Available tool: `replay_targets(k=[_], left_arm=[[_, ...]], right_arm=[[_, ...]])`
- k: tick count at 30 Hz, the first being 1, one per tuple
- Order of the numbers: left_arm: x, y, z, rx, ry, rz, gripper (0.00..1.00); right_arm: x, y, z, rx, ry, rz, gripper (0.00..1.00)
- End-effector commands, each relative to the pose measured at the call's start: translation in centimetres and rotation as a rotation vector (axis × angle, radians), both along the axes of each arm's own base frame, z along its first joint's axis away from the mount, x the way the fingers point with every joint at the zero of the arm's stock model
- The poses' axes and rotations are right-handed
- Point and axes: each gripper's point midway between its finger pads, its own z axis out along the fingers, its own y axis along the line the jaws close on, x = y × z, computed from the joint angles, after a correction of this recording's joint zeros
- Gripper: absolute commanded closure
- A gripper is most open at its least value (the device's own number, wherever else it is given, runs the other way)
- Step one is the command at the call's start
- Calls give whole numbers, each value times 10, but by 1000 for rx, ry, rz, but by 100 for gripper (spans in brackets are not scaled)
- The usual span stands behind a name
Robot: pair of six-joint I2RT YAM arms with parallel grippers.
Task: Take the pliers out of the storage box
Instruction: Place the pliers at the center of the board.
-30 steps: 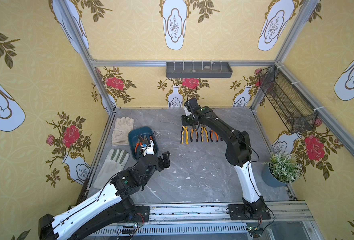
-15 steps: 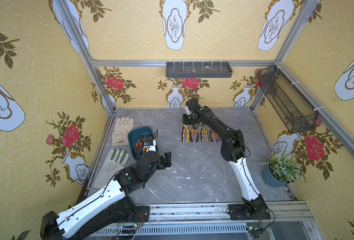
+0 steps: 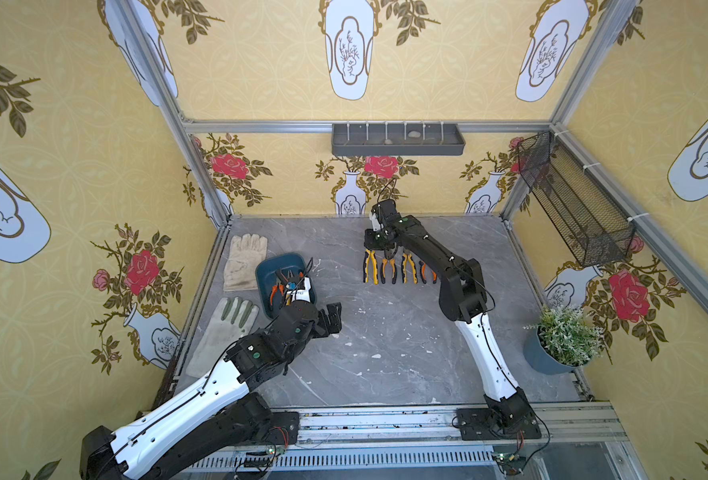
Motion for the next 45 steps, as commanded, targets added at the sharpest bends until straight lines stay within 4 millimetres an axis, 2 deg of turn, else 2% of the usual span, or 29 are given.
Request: replay_targets(k=[1, 12, 31, 45], left_arm=[[-1, 0, 1, 7, 3, -6, 1], [-2, 2, 2, 5, 7, -7, 1], [-3, 6, 4, 7, 10, -3, 1], [-4, 8, 4, 8, 12, -1, 1]], right_arm=[[12, 7, 3, 40, -44, -15, 80], [18, 7, -18, 68, -10, -32, 74], [27, 1, -43, 140, 63, -89, 72], [32, -4, -43, 180, 84, -131, 72]])
